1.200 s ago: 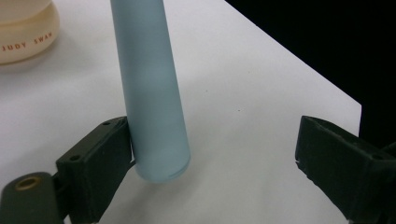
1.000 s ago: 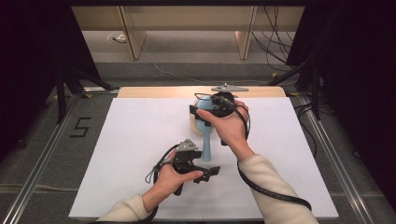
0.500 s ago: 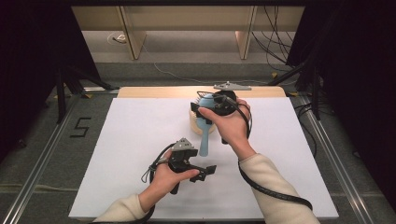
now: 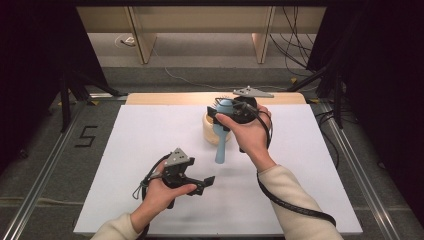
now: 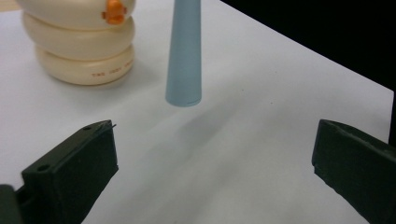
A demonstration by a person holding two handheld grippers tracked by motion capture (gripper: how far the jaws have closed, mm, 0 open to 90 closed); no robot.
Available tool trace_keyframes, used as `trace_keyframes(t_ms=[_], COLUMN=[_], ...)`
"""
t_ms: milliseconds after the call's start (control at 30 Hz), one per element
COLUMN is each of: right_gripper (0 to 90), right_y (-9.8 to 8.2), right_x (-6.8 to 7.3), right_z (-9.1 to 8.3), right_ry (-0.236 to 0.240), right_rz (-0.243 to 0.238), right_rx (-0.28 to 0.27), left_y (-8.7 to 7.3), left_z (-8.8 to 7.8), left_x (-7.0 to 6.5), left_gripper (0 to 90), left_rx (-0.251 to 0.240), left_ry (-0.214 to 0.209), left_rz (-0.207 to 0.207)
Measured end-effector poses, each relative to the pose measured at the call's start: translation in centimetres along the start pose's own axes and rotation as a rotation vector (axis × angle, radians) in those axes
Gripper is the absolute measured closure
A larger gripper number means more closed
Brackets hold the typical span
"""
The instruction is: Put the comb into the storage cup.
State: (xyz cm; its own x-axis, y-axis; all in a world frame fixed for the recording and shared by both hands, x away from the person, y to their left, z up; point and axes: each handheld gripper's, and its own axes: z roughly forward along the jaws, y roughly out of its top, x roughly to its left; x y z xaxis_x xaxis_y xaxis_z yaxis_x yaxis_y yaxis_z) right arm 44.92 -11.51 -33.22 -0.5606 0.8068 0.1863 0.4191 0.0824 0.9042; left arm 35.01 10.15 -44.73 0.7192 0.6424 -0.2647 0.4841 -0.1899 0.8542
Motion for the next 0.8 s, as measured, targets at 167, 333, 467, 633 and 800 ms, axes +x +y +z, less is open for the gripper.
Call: trace_keyframes(t_ms=[167,333,467,633,800], right_gripper=[20.7,20.7,20.7,20.7,20.7], right_y=[-0.1,0.0,0.1,0.3,0.5], right_x=[0.0,0.0,0.0,0.0,-0.1], right_z=[0.1,0.3,0.3,0.5,0.6], right_ry=[-0.002,-0.004,-0.004,-0.005,-0.008], right_rz=[-0.005,-0.013,-0.015,-0.017,-0.025], right_rx=[-0.013,-0.028,-0.041,-0.05,-0.068], left_y=[-0.6,-0.9,-1.4,-1.9,-2.0], left_z=[-1.8,-3.4,-4.5,-5.3,-5.3], left_x=[0.8,1.6,2.1,2.6,2.8], left_gripper=[0.0,0.0,0.0,0.0,0.0], left_rx=[-0.013,-0.041,-0.055,-0.059,-0.056], left_ry=[0.032,0.075,0.116,0.149,0.157], left_rz=[-0.006,0.007,0.031,0.041,0.043])
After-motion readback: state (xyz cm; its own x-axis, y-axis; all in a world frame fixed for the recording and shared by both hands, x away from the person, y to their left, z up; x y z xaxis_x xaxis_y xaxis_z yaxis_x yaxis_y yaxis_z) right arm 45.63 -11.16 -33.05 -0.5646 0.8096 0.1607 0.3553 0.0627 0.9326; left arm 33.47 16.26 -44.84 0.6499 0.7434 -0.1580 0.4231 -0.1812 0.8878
